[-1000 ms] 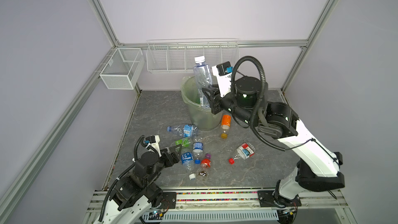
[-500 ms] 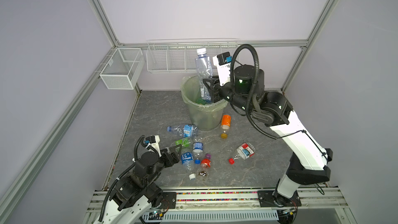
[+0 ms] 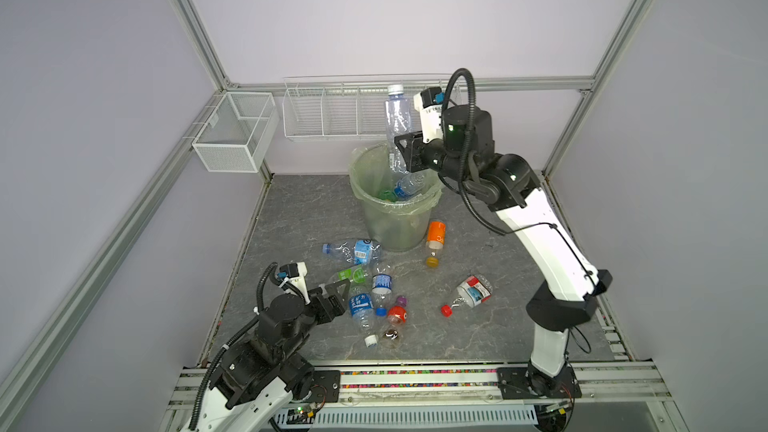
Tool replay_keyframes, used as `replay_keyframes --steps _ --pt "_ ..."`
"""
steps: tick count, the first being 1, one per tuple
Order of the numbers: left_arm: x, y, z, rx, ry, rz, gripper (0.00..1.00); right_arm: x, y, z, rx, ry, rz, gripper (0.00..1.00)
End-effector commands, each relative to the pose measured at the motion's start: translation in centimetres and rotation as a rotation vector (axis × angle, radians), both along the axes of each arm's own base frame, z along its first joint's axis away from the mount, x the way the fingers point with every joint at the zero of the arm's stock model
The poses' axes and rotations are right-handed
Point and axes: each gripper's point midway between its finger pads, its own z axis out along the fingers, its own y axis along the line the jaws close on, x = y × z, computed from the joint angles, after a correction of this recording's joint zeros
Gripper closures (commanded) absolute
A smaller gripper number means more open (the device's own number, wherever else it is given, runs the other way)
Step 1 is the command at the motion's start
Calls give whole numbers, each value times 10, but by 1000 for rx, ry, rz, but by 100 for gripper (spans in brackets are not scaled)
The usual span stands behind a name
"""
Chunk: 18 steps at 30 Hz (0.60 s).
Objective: Throw the plastic bottles in the bin
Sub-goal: 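Carry the Ganten bottle over the wastebasket and open the right gripper, then withdraw the right gripper while the left gripper reaches toward the blue-capped bottle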
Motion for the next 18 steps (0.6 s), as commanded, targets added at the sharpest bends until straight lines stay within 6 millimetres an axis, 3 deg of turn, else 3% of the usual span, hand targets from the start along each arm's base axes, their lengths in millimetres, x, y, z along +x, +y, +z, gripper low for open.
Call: replay_keyframes --steps 1,2,3,5,11,18 --pt "-6 3 7 -23 1 -1 4 21 12 -88 -82 265 35 51" --pt "-7 4 8 -22 2 -1 4 23 12 -98 -97 294 32 6" --pt "-9 5 8 -20 1 1 4 25 10 -101 -103 301 16 11" --pt "-10 8 9 -14 -3 8 4 24 5 -94 -97 279 -8 12" --pt "-8 6 8 -20 -3 5 4 9 -10 -39 -4 166 -9 12" --pt "-5 1 4 -22 17 -3 5 -15 -22 -18 13 132 0 11"
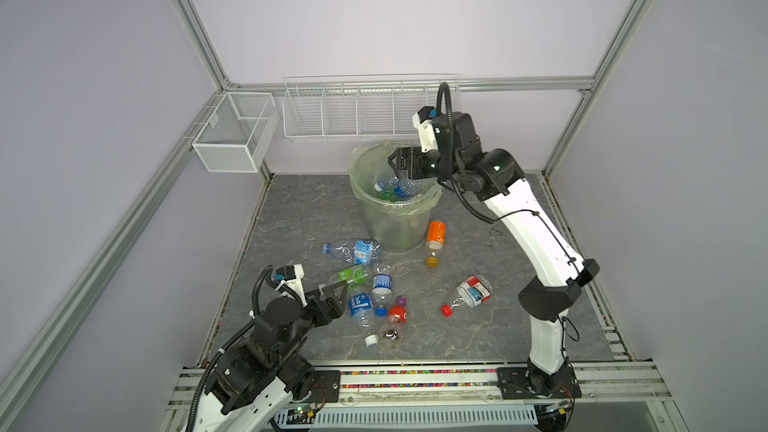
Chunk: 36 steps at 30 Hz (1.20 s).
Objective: Throw the plastic bottles in the bin
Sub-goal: 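Withdraw the right gripper while the left gripper reaches toward the blue-capped bottle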
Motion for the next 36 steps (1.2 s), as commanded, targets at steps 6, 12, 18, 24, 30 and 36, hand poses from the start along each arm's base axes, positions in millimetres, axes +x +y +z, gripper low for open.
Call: replay_keyframes --steps 6,12,18,24,30,36 --pt "-1 -2 1 -15 23 0 5 -31 -9 16 51 -44 23 11" --pt "2 -5 -10 -3 67 7 6 -51 -24 17 50 -63 29 11" --pt "7 -8 -25 31 145 32 8 -66 -44 13 54 -72 9 12" --pt "10 -14 -40 82 206 24 10 -79 -62 2 49 -71 -18 12" --pt "11 -16 -62 152 281 34 10 -87 -77 -17 40 -60 -50 12" --pt "14 -26 -76 176 318 22 10 -90 -82 -38 11 -20 -57 12"
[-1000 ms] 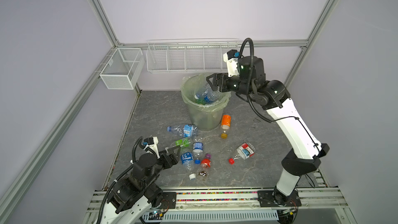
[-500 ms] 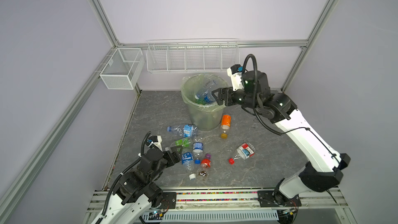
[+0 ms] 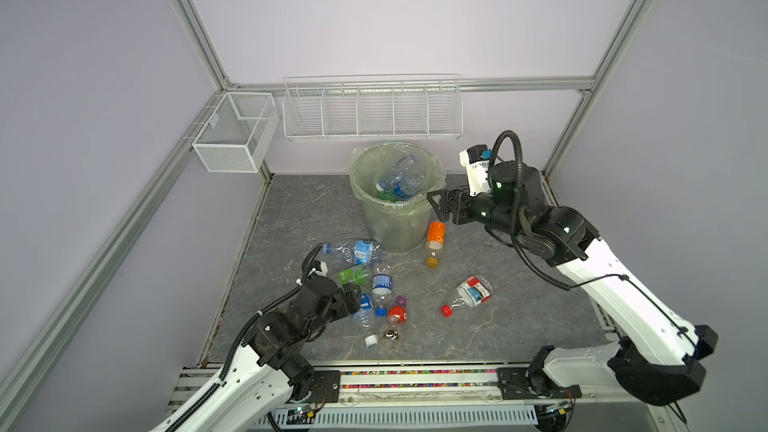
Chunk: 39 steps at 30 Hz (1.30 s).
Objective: Throw the plastic bottles in the bin
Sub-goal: 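Withdraw the right gripper while the left gripper reaches toward the blue-capped bottle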
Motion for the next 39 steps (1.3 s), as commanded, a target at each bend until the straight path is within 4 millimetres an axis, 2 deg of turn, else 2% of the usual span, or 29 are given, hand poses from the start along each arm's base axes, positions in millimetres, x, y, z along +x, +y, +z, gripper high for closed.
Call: replay_keyframes --steps 1,4,13,18,24,29,39 --pt "3 -1 -9 11 17 23 10 -2 -4 -3 14 -3 -20 11" --pt "5 2 -12 26 21 45 10 -2 -8 -13 5 14 -31 11" --pt "22 -1 6 45 -22 72 5 -13 -19 -59 -25 98 -62 12" --pt "53 -5 16 18 -8 102 2 -23 -32 -77 -28 132 -85 12" --pt "95 5 27 -42 7 184 0 -34 -55 -85 -44 130 -134 12" --pt "127 18 19 -98 56 270 0 -40 -69 -90 -47 131 -163 12" --pt "169 8 5 -170 151 353 0 -50 -87 -92 -48 126 -195 12"
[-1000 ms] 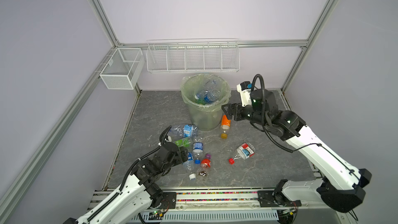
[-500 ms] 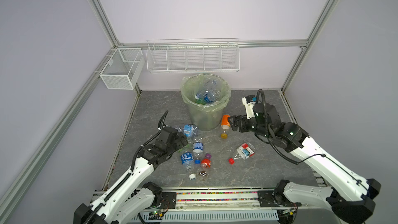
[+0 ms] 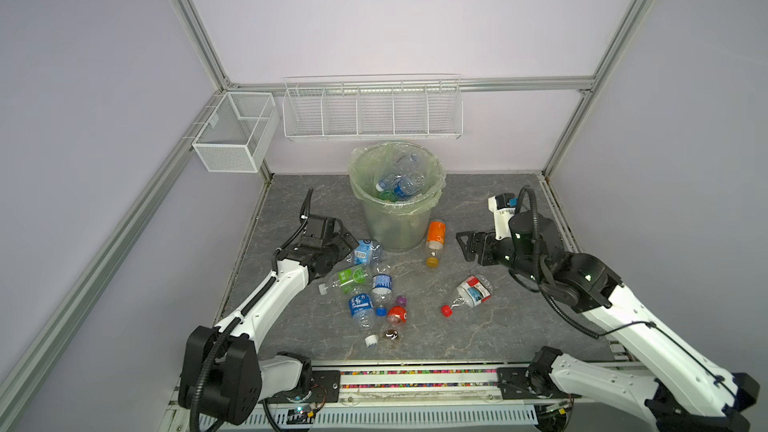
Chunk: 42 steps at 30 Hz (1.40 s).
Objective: Throw the plastic bottles in the bin
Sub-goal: 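Lower the left gripper and close it around the blue-capped water bottle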
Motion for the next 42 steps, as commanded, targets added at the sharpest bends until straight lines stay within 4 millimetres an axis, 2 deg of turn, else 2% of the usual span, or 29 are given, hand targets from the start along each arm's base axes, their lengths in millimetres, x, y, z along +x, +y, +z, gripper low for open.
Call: replay_keyframes --steps 1,10,16,29,42 --pt "20 -5 12 -64 -17 57 0 -3 -12 -5 -6 7 -38 11" --pt "36 -4 -10 -109 105 208 0 -13 -30 -6 -21 -1 -70 12" --pt "34 -6 -28 -89 229 237 1 -15 -36 -9 -24 -3 -85 11" --pt "40 -3 -60 -76 275 300 0 -17 -41 -17 -36 21 -97 11" --pt "46 -6 -89 -84 327 332 0 -33 -65 -33 -47 51 -158 12"
